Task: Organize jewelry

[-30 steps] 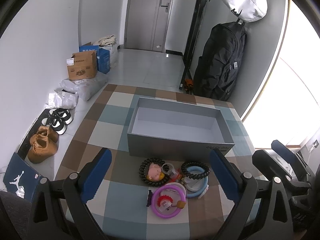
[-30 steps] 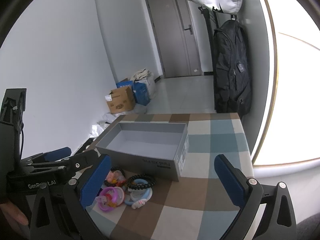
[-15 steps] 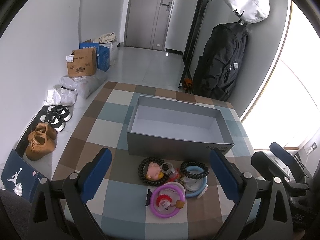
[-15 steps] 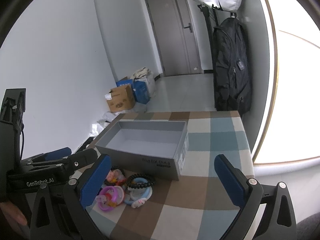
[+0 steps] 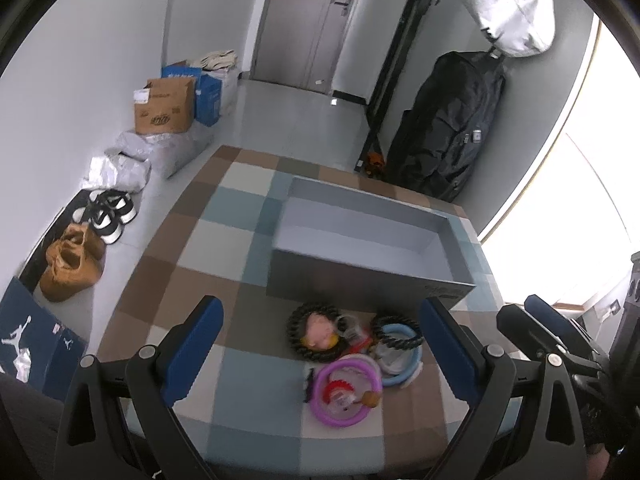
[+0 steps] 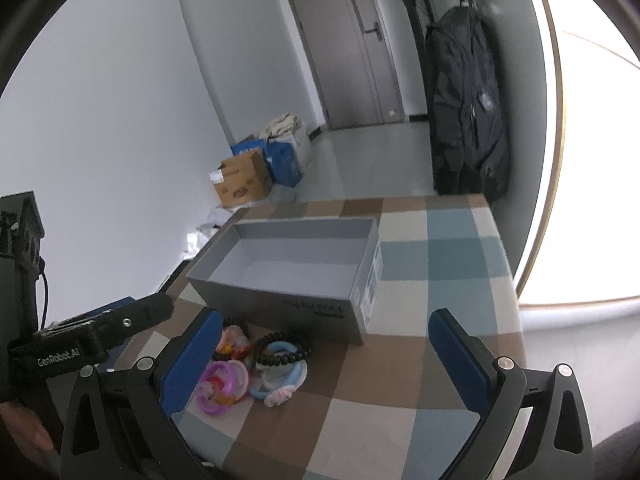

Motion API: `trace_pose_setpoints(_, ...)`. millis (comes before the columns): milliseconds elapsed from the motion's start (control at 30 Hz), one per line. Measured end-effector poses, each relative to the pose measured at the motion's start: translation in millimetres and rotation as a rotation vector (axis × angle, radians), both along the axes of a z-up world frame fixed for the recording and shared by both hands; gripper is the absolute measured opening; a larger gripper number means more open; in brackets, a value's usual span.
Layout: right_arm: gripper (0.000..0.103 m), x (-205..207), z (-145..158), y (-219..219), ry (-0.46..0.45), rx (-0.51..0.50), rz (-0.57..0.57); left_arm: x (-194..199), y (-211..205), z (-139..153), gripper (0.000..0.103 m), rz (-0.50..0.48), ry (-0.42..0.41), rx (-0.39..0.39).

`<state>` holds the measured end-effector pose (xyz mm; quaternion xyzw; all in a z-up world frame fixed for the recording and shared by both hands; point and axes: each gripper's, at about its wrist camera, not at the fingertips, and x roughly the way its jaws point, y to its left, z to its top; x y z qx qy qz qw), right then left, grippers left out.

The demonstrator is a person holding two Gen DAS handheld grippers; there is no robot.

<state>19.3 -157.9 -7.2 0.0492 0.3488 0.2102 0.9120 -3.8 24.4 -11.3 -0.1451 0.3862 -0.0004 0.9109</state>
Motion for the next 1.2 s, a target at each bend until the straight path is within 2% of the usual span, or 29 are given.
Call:
trace_pose_setpoints(233, 0.103, 8.0, -7.2, 0.2, 0.049, 0.004, 0.006, -3.1, 10.0, -14.5, 0.096, -0.044, 0.081, -0.025)
trace_pose_setpoints(600, 0.103, 26.7, -15.0, -0.9, 0.115, 0.027, -0.008, -7.0, -18.3, -36.5, 0.096, -0.23, 0.21, -0.004)
trace_pose_setpoints(833, 0.103, 31.1, -17.7, -9.0, 0.146, 0.049, -0.037, -4.2, -24.1, -39.9, 0.096, -0.245, 0.231, 0.012)
trace_pose_setpoints(933, 0.103, 31.9, -17.7, -12.7, 0.154, 0.06, -0.047, -3.7, -21.9, -42.0, 0.095, -0.239, 0.244, -0.023)
trace_pose_setpoints(1000, 0.103, 31.7, -17.0, -14.2, 0.156, 0.067, -0.05, -2.1, -20.2, -42.4, 0.079, -0.233, 0.251, -0.035)
trace_pose_setpoints(1133, 0.103, 30.5, -15.3, -14.2, 0.151, 0.066, -0.051, -0.6, -25.8, -43.4, 0.069, -0.234, 0.258, -0.009)
trace_pose_setpoints(1200, 0.103, 30.6, -15.0, -14.1, 0.148, 0.067, -0.046, -2.8, -30.6, -42.9, 0.053, -0.251, 0.264, 0.002)
